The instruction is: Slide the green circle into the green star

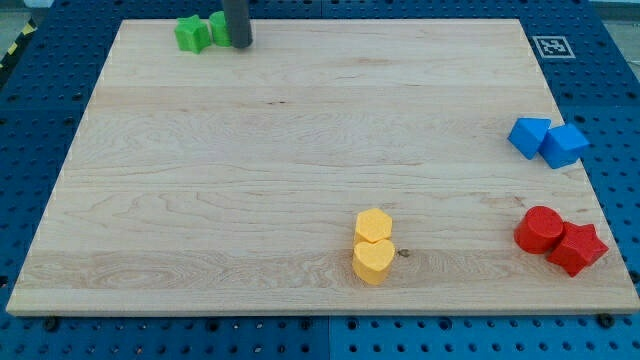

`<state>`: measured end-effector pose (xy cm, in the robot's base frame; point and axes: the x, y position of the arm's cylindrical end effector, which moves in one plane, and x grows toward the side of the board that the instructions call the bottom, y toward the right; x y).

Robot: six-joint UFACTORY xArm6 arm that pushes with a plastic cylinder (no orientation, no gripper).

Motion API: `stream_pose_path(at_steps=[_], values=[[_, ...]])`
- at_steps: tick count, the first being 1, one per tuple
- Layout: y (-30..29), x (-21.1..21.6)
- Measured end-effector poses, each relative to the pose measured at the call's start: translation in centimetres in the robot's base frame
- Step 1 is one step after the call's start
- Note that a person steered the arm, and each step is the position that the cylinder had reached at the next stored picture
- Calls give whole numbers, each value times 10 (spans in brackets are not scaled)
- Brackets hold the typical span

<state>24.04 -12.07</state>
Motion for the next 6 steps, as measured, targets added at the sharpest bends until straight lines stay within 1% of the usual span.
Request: stream_pose_path(at_steps=[1,2,4,6], values=[[48,-10],[66,-46],[41,-48],[-33,-49]])
